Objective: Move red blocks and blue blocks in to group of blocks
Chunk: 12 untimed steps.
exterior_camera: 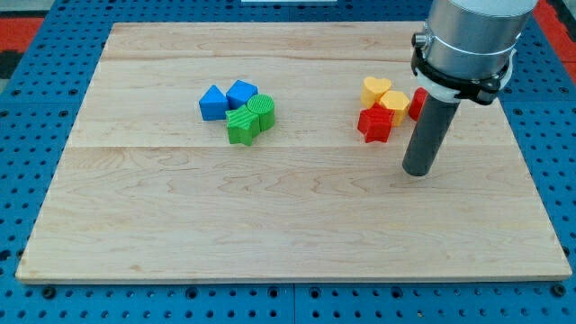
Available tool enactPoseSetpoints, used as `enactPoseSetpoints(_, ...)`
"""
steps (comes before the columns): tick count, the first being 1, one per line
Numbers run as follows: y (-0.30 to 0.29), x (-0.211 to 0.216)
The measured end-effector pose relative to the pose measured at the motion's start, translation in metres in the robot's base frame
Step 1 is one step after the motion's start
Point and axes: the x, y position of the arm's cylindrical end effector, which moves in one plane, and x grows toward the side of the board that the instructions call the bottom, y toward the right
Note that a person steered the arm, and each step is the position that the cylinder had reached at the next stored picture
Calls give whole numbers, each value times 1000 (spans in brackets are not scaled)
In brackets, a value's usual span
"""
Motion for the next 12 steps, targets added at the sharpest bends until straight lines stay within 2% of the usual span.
enactPoseSetpoints(1, 22, 2)
enactPoseSetpoints(2, 69, -2)
enactPoseSetpoints(4, 72, -82)
enactPoseSetpoints(5, 74, -106)
enactPoseSetpoints(7, -25, -111)
enactPoseSetpoints(8, -46, -112)
enactPoseSetpoints(9, -102, -114)
enactPoseSetpoints(10, -123, -122)
enactPoseSetpoints(12, 5, -121)
